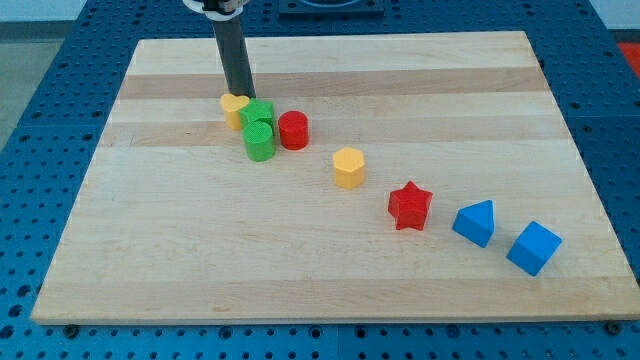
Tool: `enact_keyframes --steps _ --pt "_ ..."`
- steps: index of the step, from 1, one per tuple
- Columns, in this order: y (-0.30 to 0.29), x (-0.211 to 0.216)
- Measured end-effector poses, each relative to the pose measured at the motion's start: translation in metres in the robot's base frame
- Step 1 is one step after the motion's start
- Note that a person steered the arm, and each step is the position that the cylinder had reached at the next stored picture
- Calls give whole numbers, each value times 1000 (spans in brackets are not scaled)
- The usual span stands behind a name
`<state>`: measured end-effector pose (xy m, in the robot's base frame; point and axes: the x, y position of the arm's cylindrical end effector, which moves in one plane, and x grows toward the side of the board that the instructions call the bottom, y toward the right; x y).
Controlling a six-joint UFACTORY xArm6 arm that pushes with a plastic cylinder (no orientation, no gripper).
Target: Push the heart to the bottom side
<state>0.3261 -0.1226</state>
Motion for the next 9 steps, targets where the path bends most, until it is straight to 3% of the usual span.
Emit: enact_keyframes --steps 2,3,4,7,9 --pt "12 -55" --pt "53 -43" --pt "83 -3" --pt "87 30" --pt "124 62"
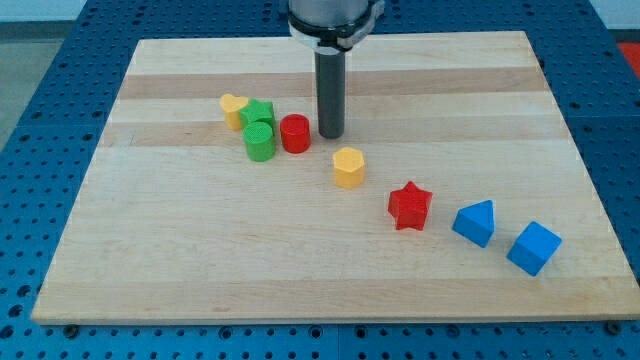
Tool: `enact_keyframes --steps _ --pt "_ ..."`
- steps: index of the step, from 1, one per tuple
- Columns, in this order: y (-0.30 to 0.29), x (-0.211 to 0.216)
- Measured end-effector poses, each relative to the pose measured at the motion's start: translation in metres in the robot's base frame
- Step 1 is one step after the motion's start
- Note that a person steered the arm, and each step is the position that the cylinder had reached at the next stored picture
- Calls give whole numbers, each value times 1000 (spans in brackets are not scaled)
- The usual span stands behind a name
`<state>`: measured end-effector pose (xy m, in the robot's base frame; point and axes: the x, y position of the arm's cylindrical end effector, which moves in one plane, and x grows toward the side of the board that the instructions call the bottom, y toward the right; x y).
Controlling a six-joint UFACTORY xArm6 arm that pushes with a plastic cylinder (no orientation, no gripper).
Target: Push the heart to the bottom side
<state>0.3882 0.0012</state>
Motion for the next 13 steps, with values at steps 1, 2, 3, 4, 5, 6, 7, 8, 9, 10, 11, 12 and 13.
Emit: enact_keyframes --steps 1,2,3,4,5,6,7,8,9,10,11,12,13 --pt "2 -12" --pt "-27 -71" --pt "-69 -109" --pt "-113 -114" --pt "-146 -112" --pt "-155 -86" --pt "-154 -73" --pt "-149 -49" --pt "-139 -16" --pt "-117 20" --pt "-101 49" --pt "-101 55" --pt "-127 55"
